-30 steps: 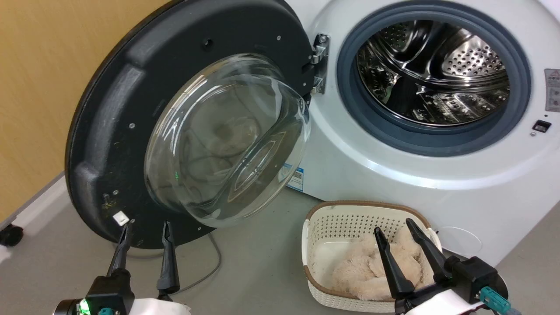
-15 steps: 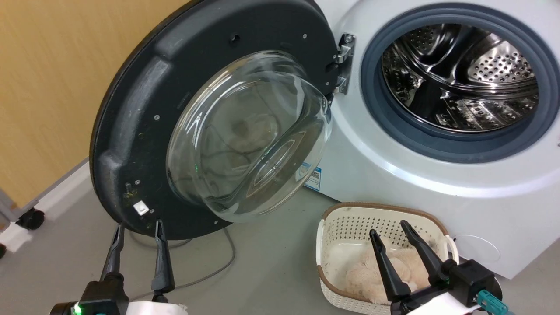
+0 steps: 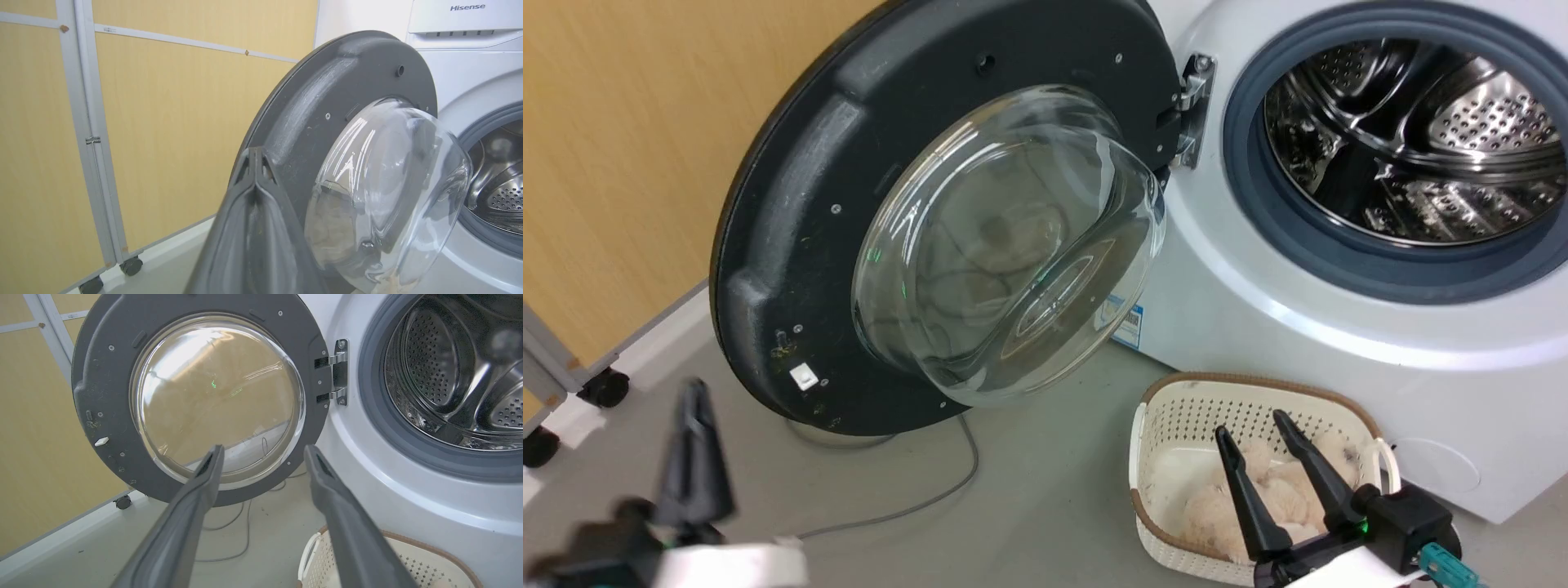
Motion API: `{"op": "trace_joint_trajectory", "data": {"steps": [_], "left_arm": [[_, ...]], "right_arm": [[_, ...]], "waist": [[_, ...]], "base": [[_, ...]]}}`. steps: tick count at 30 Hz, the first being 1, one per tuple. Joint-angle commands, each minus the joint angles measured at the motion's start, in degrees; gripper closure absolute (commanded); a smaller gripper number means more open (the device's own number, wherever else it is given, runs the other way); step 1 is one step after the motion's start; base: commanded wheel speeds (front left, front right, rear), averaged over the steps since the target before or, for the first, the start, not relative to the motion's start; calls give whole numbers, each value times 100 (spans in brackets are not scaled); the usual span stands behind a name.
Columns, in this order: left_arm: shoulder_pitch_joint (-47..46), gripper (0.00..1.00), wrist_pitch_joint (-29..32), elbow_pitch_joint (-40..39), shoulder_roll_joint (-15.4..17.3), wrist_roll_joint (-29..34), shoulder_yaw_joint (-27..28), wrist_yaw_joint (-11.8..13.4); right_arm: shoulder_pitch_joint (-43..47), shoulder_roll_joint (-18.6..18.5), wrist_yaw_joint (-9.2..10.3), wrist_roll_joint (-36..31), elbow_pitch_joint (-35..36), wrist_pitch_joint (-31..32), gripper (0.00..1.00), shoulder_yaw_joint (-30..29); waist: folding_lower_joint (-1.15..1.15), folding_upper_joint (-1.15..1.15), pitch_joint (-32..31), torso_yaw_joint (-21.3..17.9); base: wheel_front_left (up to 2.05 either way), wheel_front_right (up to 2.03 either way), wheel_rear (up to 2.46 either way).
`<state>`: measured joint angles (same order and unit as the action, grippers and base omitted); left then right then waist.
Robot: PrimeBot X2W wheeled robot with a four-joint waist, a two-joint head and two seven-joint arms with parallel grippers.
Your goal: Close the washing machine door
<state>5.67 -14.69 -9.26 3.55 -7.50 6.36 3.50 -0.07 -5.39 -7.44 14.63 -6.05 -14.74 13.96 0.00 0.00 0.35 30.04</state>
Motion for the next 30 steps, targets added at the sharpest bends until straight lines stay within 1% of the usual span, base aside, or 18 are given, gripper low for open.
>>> {"op": "trace_joint_trajectory", "data": {"steps": [1, 3, 5, 7, 10, 14, 16, 18, 19, 21, 23, 27, 29, 30], "left_arm": [[-235, 100, -30, -47, 146, -75, 170, -132], [-457, 100, -30, 17, 270, -246, 379, -307], [-746, 100, -30, 183, 332, -661, 589, -564], [-1050, 100, 13, 507, 507, -1021, 748, -747], [-1621, 100, 351, 1030, 836, -1485, 893, -892], [-2377, 100, 750, 1712, 1312, -2009, 1092, -987], [-2696, 100, 932, 2088, 1463, -2309, 1228, -1007], [-3009, 100, 1202, 2507, 1527, -2720, 1401, -1016], [-3191, 100, 1365, 2740, 1495, -3037, 1554, -1007], [-3586, 100, 1839, 3235, 1339, -3881, 1975, -884], [-3791, 100, 2212, 3639, 1461, -4249, 2192, -780], [-4140, 100, 3057, 4315, 1524, -5043, 2549, -589], [-4215, 100, 3424, 4507, 1554, -5264, 2600, -526], [-4215, 100, 3424, 4507, 1554, -5264, 2600, -526]], "right_arm": [[-63, -50, -5, -32, 33, -26, 0, -35], [-44, -71, -5, -51, 60, -26, 0, -60], [-22, -89, -5, -73, 98, -26, 0, -97], [4, -114, -5, -96, 133, -26, 0, -147], [41, -155, -5, -126, 184, -26, 0, -227], [37, -216, -5, -170, 246, -26, 0, -260], [19, -237, -5, -177, 259, -26, 0, -287], [-2, -252, -5, -175, 269, -26, 0, -290], [-10, -261, -5, -173, 272, -26, 0, -281], [-20, -269, -5, -169, 270, -26, 0, -267], [-43, -262, -5, -164, 261, -26, 0, -248], [-77, -251, -5, -155, 260, -26, 0, -233], [-78, -251, -5, -151, 262, -26, 0, -230], [-78, -251, -5, -151, 262, -26, 0, -230]], "waist": [[0, 0, 76, 4], [0, 0, 126, 4], [0, 0, 183, 3], [0, 0, 242, 4], [0, 0, 333, 4], [0, 0, 463, -87], [0, 0, 523, -157], [0, 0, 573, -226], [0, 0, 588, -258], [0, 0, 609, -314], [0, 0, 625, -389], [0, 0, 630, -493], [0, 0, 632, -524], [0, 0, 632, -524]], "base": [[0, 0, 0], [0, 0, 0], [0, 0, 0], [0, 0, 0], [0, 0, 0], [0, 0, 0], [0, 0, 0], [0, 0, 0], [0, 0, 0], [0, 0, 0], [0, 0, 0], [0, 0, 0], [0, 0, 0], [0, 0, 0]]}}
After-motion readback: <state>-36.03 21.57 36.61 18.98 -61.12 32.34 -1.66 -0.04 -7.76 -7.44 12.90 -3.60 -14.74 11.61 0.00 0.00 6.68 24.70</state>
